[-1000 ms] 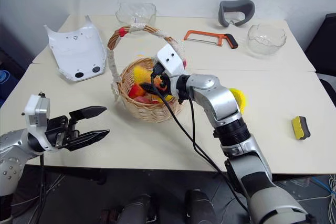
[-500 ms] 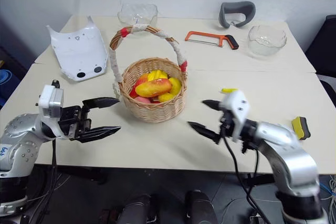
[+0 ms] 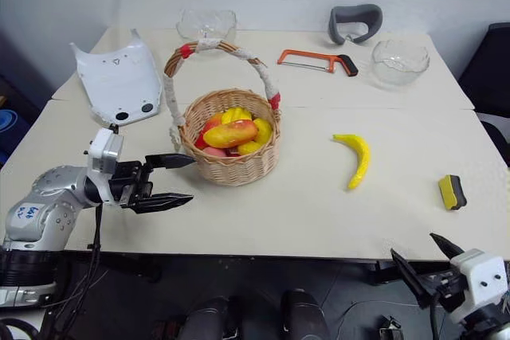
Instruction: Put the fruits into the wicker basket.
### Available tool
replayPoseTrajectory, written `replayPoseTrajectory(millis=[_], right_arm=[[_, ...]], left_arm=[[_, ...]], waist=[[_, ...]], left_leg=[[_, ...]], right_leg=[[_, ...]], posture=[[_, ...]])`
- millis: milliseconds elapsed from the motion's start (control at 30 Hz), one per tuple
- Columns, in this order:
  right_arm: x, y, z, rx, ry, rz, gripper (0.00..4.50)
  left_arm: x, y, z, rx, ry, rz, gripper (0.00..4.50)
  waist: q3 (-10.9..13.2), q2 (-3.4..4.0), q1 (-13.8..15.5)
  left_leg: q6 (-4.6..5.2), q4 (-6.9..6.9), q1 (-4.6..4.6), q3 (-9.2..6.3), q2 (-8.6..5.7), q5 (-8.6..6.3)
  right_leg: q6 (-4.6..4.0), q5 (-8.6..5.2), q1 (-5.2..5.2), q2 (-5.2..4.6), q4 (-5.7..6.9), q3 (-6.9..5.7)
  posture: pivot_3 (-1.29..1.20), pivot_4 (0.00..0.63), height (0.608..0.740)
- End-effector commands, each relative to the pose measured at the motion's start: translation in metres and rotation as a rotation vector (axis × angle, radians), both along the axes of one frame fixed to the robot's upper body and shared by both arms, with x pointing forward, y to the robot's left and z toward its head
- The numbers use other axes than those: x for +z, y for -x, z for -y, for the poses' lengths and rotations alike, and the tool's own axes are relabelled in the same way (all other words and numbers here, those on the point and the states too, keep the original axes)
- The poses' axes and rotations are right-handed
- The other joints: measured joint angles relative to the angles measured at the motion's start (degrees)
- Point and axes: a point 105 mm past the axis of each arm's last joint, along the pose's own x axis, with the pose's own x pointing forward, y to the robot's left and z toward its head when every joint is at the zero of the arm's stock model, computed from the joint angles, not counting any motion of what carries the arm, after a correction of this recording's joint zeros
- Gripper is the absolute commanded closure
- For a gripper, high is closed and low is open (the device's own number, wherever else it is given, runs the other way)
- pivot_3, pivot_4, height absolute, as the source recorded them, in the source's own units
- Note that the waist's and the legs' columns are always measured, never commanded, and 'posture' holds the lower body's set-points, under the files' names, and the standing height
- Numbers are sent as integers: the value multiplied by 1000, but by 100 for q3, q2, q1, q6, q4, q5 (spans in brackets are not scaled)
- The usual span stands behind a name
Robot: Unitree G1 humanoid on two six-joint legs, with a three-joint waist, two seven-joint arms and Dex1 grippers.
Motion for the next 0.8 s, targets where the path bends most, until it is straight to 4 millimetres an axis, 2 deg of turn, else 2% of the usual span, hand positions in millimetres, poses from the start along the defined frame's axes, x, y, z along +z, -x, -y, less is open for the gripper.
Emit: replayPoseTrajectory(millis=[33,100,200,267,300,367,467,600,733,800], right_arm=[[26,-26,-15,43,-24,19,57],[30,-54,-17,40,-28,-32,57],[40,-83,-22,50,-23,-54,57],[45,-112,-26,42,-79,-60,57],[44,-128,-28,29,-90,-85,57],[43,-146,-30,18,-96,-113,57],[45,-183,-27,-83,-178,-132,57],[38,-199,-27,-121,-96,-193,57],[26,-200,-34,-107,-142,-301,57],[23,-199,-35,-112,-202,-345,452]], left_arm=[[19,-1,5,3,31,48,0],[22,1,4,11,34,60,0],[21,4,4,10,20,57,0],[22,4,4,21,19,72,0],[23,4,4,33,21,84,0],[24,5,5,43,23,95,0],[26,11,2,59,27,101,0],[27,17,1,70,32,107,0],[27,21,3,75,38,107,0],[27,22,4,76,40,112,0]], waist=[[0,0,-9],[0,0,2],[1,-1,10],[1,-2,25],[3,-1,24],[3,-2,18],[4,-4,13],[4,-3,21],[4,-3,18],[4,-3,12]], left_leg=[[-2,-1,2,1,0,1],[-2,-1,2,0,-1,3],[19,0,-1,0,-2,18],[16,-2,-2,-2,-3,19],[11,-1,-2,-5,-2,21],[11,3,-10,-2,-6,25],[-1,5,-20,-2,-6,35],[-11,7,-33,-4,-9,44],[-8,20,-53,-6,-10,44],[-4,24,-54,-7,-10,43]], right_leg=[[-1,-1,-1,0,2,2],[-2,-1,-3,0,10,3],[-6,-3,-9,0,17,2],[-10,-9,-13,0,23,-1],[-12,-11,-13,2,27,-5],[-12,-11,-20,0,32,-3],[-11,-10,-26,0,35,-6],[-8,-10,-37,-2,37,-9],[-3,-7,-44,-3,35,-11],[0,-6,-43,-4,35,-11]], posture=[[0,150,740],[0,150,740],[0,150,740],[0,150,740],[0,150,740],[0,150,740],[0,150,740],[0,150,740],[0,150,740],[0,150,740]])
